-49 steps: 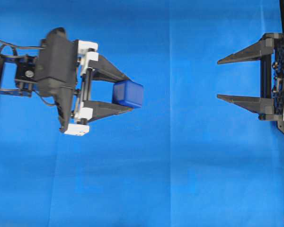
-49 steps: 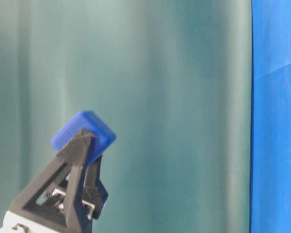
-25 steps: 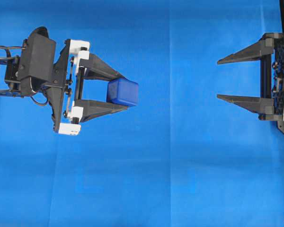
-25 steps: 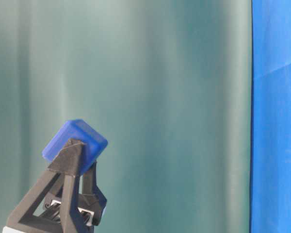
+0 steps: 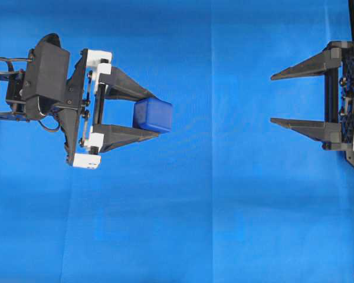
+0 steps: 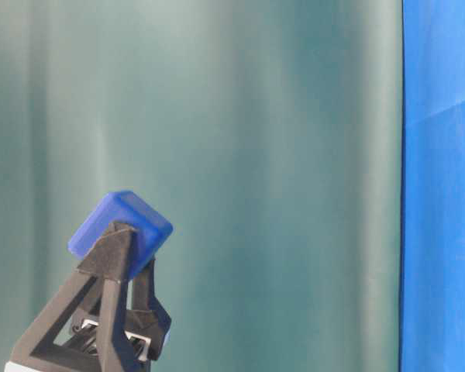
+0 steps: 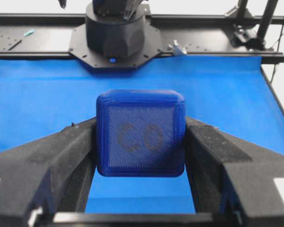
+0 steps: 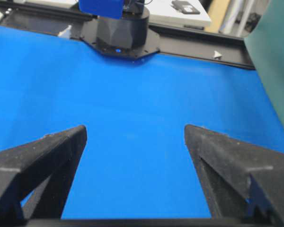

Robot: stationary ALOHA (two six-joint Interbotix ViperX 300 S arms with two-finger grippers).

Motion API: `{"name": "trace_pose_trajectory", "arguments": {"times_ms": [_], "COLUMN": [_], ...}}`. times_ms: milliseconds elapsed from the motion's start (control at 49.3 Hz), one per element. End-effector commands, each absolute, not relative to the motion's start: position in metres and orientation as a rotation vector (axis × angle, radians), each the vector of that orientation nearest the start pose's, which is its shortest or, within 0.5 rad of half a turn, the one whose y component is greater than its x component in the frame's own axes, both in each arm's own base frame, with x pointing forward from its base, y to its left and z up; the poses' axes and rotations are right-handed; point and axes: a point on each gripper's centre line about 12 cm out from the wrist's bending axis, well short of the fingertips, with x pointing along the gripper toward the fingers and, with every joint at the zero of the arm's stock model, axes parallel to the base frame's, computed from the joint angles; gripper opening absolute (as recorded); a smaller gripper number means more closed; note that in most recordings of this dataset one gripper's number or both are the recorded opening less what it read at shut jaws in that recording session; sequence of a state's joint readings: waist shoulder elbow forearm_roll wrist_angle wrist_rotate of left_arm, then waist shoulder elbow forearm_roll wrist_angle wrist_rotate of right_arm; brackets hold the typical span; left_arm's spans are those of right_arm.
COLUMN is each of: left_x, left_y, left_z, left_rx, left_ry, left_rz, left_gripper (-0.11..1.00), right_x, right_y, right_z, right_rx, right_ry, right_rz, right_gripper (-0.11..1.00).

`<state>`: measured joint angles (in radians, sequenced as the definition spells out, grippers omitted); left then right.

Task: Handover the blue block to the right arm after grasping it with the left arm, then place it in the designated position.
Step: 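Carry the cube with the left gripper toward the table center, then rotate the open right gripper and reach it to the held cube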

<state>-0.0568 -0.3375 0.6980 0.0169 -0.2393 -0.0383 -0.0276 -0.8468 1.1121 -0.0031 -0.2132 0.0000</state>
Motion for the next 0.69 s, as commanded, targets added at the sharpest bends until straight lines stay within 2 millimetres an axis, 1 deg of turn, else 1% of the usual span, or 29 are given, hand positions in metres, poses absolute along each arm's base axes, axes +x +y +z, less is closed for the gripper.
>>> {"name": "trace_pose_trajectory", "arguments": {"times_ms": [0, 101, 203, 507, 670], "left_x": [0.353, 0.353, 0.353, 0.353, 0.353], "left_y": [-0.020, -0.020, -0.020, -0.020, -0.020], "left_z": [0.321, 0.321, 0.321, 0.321, 0.321], "left_rx": [-0.021, -0.021, -0.023, -0.027, -0.029], "left_ry": [0.087, 0.087, 0.087, 0.087, 0.085], "left_rz": [-0.058, -0.058, -0.058, -0.058, -0.057], "left_gripper": [0.49, 0.48, 0.49, 0.48, 0.48], "right_x": [0.225, 0.226, 0.226, 0.227, 0.228], "right_y": [-0.006, -0.006, -0.005, 0.000, 0.001], "right_z": [0.298, 0.298, 0.303, 0.318, 0.319], "right_rx": [-0.006, -0.013, -0.072, -0.400, -0.578], "right_ry": [0.018, 0.017, 0.010, -0.018, -0.006], "right_rz": [-0.028, -0.028, -0.018, 0.020, 0.032], "right_gripper": [0.97, 0.97, 0.97, 0.97, 0.96]}}
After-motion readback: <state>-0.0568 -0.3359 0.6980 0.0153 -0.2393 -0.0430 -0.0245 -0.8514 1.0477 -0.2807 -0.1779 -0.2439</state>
